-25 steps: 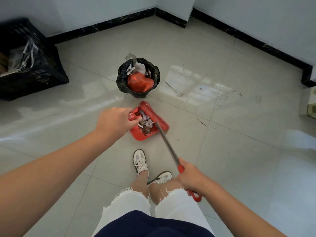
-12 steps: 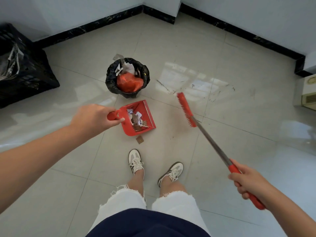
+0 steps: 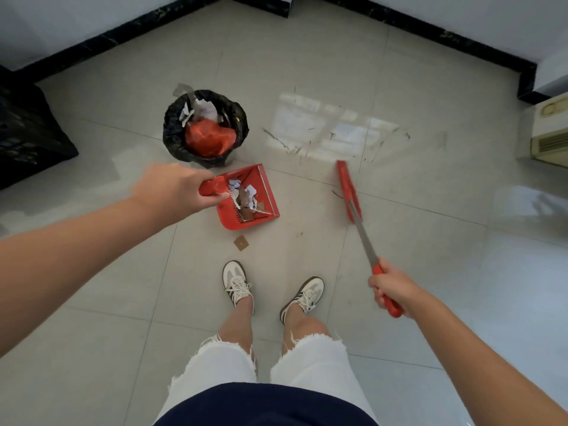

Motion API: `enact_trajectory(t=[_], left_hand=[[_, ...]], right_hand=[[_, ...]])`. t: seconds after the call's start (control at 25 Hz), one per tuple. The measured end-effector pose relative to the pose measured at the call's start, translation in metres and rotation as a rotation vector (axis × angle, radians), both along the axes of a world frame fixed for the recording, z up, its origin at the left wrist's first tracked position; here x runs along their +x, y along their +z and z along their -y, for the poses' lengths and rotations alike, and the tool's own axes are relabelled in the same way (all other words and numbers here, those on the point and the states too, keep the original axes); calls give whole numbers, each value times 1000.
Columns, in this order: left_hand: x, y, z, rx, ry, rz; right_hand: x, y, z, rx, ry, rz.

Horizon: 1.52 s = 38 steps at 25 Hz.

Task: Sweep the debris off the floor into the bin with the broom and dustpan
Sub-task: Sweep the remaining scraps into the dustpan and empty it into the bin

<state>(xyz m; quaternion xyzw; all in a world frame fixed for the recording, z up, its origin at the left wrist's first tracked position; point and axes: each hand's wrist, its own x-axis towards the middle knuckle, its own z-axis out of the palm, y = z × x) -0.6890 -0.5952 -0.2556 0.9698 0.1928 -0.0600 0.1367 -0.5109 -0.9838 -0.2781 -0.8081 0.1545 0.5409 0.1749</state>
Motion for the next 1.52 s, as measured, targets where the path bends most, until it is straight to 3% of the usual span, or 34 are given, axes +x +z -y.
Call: enact_trajectory(t=[0.24,0.4,0.52,0.68,0.88,1.04,1.24,1.52], left_hand=[[-9,5,-17,6,31,-17],[-17,9,-11,3,36,-43],[-38,11,2,-21,79,-44],[-83,26,16,-56,267,2],[-177,62,51,-31,529,47],[-239,96,83,-2,626,3],[-282,111,103,108,512,-75],[-320,49,103,68,327,-130]], right_hand=[[-82,39,-65,175,211,-219],[-65,82,-71,240,39,-322],[-43,131,-30,295,-50,-330],[-27,168,0,284,31,-212],[-8,141,-8,209,194,-35],[8,110,-14,168,85,-94],[-26,84,-20,107,90,-158],[-187,37,-23,84,239,-176]])
